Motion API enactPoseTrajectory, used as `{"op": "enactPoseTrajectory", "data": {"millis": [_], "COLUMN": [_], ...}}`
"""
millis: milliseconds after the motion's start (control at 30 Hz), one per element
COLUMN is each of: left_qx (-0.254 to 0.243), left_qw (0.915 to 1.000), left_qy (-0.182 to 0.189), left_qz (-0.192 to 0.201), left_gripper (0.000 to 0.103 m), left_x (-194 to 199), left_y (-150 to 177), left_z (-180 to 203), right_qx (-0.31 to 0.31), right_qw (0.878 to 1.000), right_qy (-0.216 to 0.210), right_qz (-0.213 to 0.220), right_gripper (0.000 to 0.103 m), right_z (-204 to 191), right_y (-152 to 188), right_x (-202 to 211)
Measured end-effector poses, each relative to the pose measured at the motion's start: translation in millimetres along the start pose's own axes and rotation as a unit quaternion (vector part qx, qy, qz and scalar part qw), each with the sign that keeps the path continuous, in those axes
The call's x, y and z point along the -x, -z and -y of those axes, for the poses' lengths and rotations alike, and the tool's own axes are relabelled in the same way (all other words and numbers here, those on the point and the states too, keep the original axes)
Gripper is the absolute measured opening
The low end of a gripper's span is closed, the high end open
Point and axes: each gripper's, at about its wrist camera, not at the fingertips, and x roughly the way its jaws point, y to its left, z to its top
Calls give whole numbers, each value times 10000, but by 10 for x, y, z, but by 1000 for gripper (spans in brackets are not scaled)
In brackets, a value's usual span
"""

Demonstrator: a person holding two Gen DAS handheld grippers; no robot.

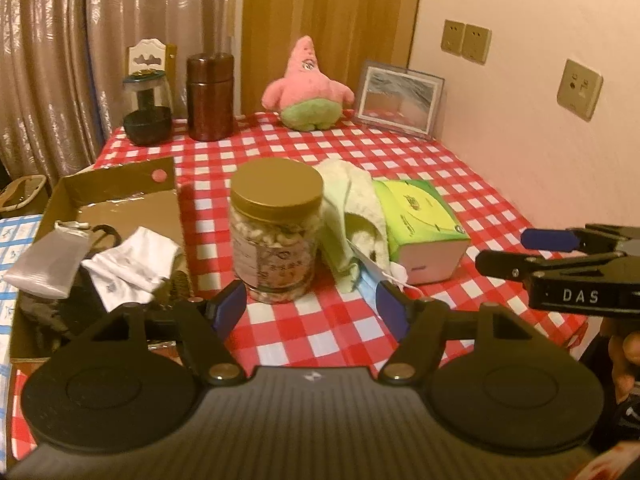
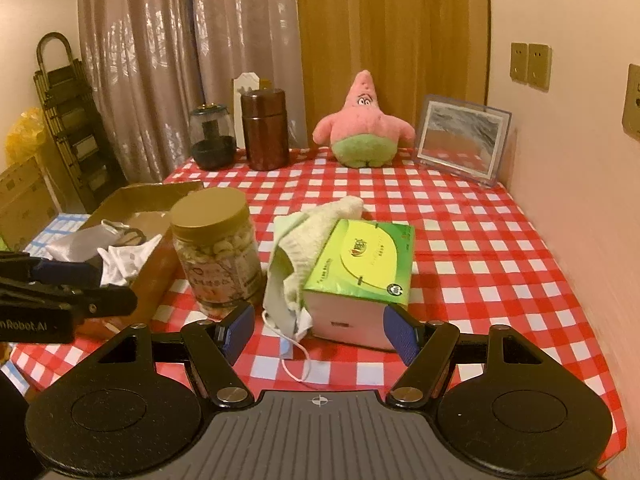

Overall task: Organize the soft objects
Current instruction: 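Move both tools toward the green towel and blue face mask by the tissue box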

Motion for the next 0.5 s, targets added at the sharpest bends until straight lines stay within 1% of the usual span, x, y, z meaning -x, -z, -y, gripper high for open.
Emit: {"op": "enactPoseTrajectory", "data": {"millis": [200,500], "left_qx": [-72,-233], "left_qw": [9998,9992], "left_qy": [130,279], "left_qz": [-94,-187], "left_gripper": [68,68], "left_x": [-173,-442], "left_y": [58,119], "left_z": [73,126], "right_qx": [44,382], "right_qw": [10000,9992], "right_qy": [19,-101], "right_qz": [-62,-91], "right_gripper": [71,71], "right_z": [68,91], "right_y": [-5,-63], "right_x": [-111,-355]}}
